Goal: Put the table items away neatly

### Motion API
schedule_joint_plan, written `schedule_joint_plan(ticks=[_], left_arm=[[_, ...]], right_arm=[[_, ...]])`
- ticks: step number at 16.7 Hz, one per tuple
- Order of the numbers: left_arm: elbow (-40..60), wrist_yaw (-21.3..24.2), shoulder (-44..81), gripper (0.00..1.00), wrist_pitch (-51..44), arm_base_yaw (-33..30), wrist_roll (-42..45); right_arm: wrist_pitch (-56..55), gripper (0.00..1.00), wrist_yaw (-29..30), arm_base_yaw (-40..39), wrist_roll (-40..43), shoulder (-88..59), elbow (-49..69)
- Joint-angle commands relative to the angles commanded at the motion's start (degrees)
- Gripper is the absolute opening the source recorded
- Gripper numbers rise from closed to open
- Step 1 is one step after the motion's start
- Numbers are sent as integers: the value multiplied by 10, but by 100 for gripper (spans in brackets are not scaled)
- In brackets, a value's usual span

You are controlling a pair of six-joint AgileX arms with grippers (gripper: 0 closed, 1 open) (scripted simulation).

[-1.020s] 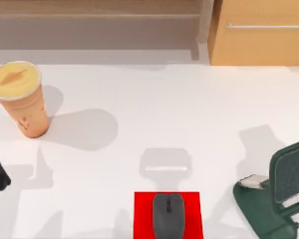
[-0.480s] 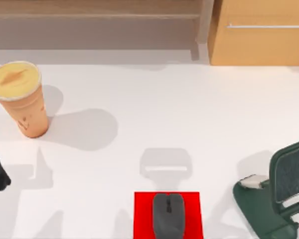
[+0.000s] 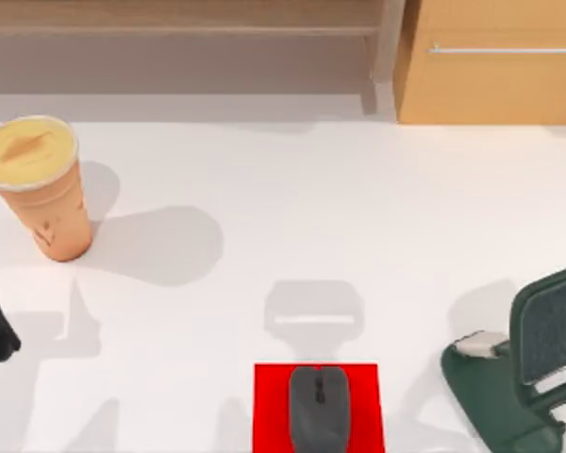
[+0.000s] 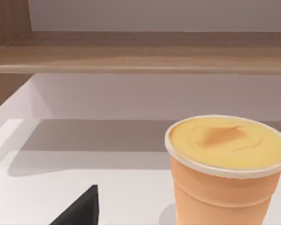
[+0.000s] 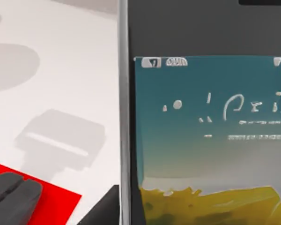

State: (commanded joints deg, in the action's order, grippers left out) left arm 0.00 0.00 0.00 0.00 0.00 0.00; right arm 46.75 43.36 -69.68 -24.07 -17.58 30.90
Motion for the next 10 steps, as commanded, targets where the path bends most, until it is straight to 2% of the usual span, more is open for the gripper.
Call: schedule_joint_plan(ticks=[6,10], left_arm=[[0,0,0,100,0,0,0],[0,0,0,100,0,0,0]], right_arm=[[-71,0,-63,91,60,-7,72],[-129,0,-133,154,97,-29,37]])
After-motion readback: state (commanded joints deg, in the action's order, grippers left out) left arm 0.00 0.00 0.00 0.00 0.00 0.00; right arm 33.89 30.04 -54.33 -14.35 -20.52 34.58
